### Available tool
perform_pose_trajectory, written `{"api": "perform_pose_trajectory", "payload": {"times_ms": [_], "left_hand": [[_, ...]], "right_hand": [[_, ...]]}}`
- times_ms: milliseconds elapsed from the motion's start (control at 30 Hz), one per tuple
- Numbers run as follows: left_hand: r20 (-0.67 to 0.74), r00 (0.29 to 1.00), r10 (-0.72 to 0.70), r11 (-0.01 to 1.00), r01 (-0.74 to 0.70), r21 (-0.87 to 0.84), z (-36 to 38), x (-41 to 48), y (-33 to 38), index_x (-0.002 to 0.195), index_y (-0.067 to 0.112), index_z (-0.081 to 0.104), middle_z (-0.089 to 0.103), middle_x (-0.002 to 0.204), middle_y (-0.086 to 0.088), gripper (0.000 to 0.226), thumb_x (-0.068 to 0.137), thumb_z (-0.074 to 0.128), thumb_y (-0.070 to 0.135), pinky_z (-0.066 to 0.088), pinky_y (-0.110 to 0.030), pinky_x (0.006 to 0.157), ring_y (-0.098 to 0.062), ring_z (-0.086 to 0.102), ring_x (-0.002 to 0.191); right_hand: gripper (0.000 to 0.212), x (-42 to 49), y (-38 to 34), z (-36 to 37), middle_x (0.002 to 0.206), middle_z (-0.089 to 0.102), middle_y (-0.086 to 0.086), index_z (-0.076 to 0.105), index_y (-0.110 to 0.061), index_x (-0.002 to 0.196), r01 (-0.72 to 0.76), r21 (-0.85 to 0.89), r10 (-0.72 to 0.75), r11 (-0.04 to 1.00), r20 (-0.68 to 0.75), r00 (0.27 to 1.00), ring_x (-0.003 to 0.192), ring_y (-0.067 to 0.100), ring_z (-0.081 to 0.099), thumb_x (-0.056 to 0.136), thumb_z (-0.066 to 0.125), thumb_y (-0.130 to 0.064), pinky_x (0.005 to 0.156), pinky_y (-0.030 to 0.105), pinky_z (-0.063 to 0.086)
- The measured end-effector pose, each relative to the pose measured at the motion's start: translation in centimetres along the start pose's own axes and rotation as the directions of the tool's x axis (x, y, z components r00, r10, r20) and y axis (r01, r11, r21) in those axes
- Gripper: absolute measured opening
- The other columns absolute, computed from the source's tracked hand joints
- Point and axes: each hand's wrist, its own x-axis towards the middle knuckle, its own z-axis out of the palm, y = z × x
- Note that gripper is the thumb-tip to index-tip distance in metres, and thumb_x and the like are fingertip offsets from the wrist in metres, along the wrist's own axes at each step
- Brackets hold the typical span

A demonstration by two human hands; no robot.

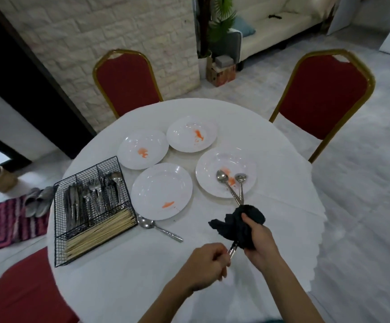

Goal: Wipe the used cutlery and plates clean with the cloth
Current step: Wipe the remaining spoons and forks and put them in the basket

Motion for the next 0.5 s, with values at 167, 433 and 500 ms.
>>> {"api": "perform_pose_trajectory", "payload": {"times_ms": [167,433,500], "left_hand": [[0.0,1.0,0.012,1.0,-0.012,0.015,-2.7,-0.8,-0.5,0.083,0.014,0.065,0.069,0.067,0.005,0.023,0.099,0.053,0.026,0.053,-0.025,0.072,-0.009,0.063,0.063],[-0.249,0.968,-0.039,0.93,0.126,0.345,-7.4,0.4,-3.9,0.083,0.029,0.065,0.073,0.081,0.009,0.021,0.099,0.051,0.029,0.057,-0.035,0.08,-0.008,0.068,0.076],[-0.358,0.932,0.054,0.91,0.102,0.402,-6.7,0.5,-4.1,0.089,0.032,0.065,0.071,0.087,0.008,0.017,0.096,0.049,0.031,0.055,-0.041,0.082,-0.013,0.066,0.084]], "right_hand": [[0.027,-0.8,-1.1,0.4,0.115,0.071,0.03,0.059,0.01,0.123,0.032,-0.006,-0.031,0.999,0.09,0.995,0.102,0.051,0.07,0.1,0.056,-0.005,0.1,0.064,0.049],[0.038,-1.8,-0.5,0.3,0.109,0.07,0.03,0.064,0.008,0.119,-0.005,-0.16,0.032,0.987,0.168,0.985,0.102,0.054,0.068,0.09,0.074,-0.014,0.079,0.059,0.059],[0.033,-1.7,-0.3,0.3,0.103,0.072,0.025,0.065,0.007,0.118,-0.001,-0.181,0.034,0.984,0.176,0.984,0.097,0.045,0.072,0.093,0.07,-0.014,0.074,0.047,0.06]]}}
